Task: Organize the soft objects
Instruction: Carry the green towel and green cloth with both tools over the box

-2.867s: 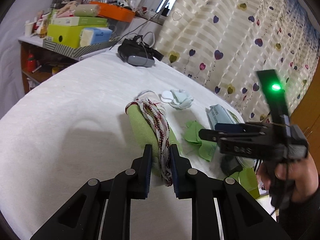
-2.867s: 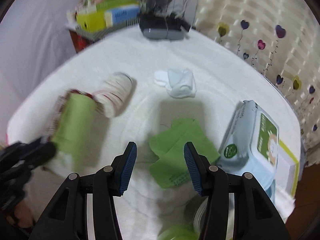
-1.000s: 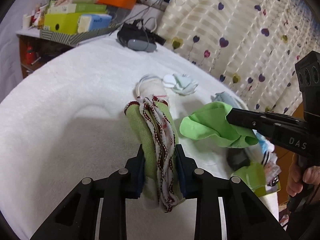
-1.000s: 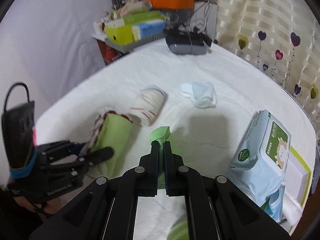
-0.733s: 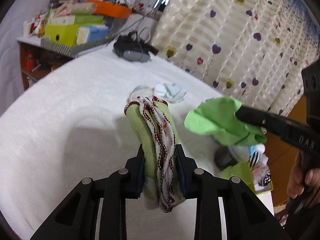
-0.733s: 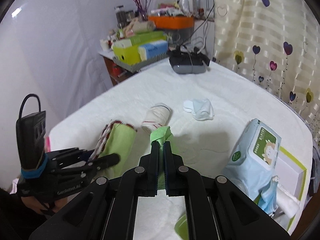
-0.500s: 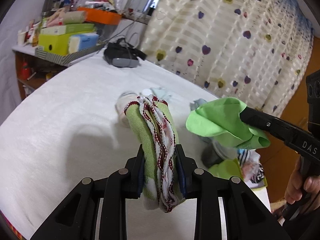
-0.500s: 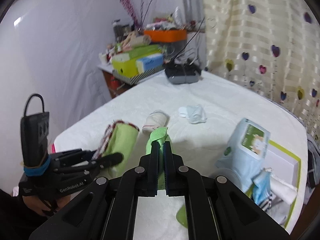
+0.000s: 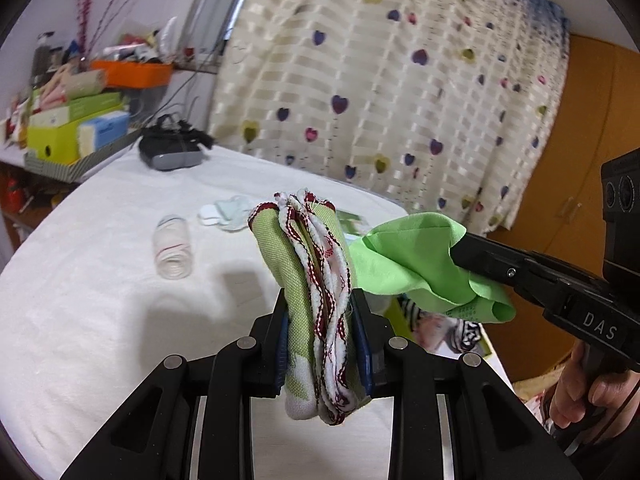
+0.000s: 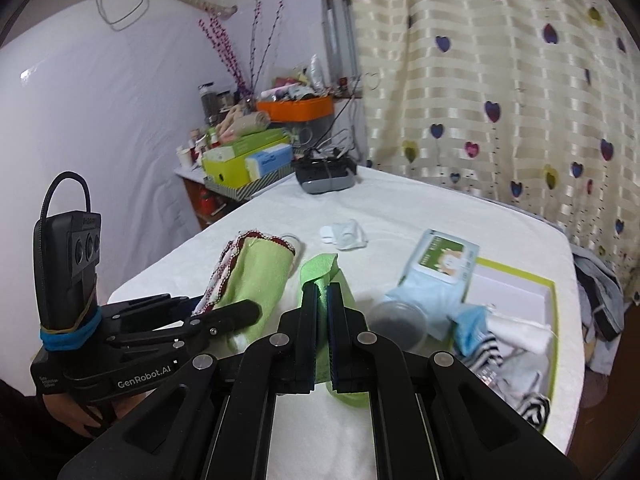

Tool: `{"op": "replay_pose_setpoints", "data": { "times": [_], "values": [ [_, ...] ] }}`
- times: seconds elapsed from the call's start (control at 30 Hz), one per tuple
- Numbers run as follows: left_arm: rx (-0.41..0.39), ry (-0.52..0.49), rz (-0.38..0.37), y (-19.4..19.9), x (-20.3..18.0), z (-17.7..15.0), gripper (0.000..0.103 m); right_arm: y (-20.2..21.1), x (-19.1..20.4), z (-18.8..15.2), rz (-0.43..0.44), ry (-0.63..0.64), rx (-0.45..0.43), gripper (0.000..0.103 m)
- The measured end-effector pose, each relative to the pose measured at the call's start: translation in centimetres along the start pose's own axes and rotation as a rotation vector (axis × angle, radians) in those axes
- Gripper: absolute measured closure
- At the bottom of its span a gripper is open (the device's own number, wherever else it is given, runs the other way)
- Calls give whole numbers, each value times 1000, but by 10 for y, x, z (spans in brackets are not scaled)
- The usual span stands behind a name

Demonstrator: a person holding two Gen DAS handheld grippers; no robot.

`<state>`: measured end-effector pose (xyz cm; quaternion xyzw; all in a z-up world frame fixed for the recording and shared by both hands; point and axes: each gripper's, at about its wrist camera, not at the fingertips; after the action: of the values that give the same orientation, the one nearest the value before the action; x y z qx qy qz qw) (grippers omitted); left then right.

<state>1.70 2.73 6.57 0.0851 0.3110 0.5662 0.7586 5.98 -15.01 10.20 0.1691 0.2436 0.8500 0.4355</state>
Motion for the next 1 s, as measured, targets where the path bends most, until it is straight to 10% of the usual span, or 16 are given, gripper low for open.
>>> {"op": "replay_pose_setpoints", "data": {
  "times": [1.0],
  "values": [
    [58,-115,-68,-36,-71,-7,77,47,-64,-32,-110,-118,-34,98]
  ]
}}
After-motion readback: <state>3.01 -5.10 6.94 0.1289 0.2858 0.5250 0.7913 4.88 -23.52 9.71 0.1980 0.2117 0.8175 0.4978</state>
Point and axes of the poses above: each gripper's, at about its wrist camera, not at the fingertips, and y roughly against the way its jaws point, x to its left, z to its top, and after that the axes turned 5 degrees about -z, right-handed
